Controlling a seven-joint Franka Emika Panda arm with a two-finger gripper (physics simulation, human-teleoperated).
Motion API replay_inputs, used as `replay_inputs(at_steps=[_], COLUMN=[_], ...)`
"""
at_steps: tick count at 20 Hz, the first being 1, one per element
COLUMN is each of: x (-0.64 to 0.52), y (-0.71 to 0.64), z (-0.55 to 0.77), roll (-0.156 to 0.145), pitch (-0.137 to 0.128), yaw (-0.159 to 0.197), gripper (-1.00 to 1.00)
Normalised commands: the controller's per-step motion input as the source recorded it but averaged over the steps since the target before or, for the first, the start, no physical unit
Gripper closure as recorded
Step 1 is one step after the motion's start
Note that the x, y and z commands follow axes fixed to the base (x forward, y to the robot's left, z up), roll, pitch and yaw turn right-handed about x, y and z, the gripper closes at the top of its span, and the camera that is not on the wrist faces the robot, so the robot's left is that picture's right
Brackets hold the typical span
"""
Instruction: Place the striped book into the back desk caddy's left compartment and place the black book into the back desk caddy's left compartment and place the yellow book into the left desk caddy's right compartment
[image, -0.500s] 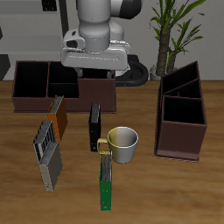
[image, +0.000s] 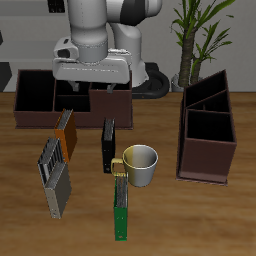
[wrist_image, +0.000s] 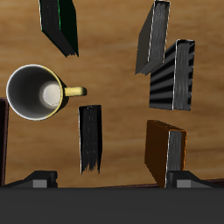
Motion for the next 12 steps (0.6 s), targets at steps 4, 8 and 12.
replay_inputs(at_steps=[4,8,12], x=[0.31,0.28,0.42], y=[-0.41,-0.45,-0.69], z=[0.02,0.01,0.03], roll=[0.002,-0.051,-0.015], pitch=[-0.007,-0.012,-0.021], yaw=[0.0,0.001,-0.069], gripper=[-1.0,-1.0,-1.0])
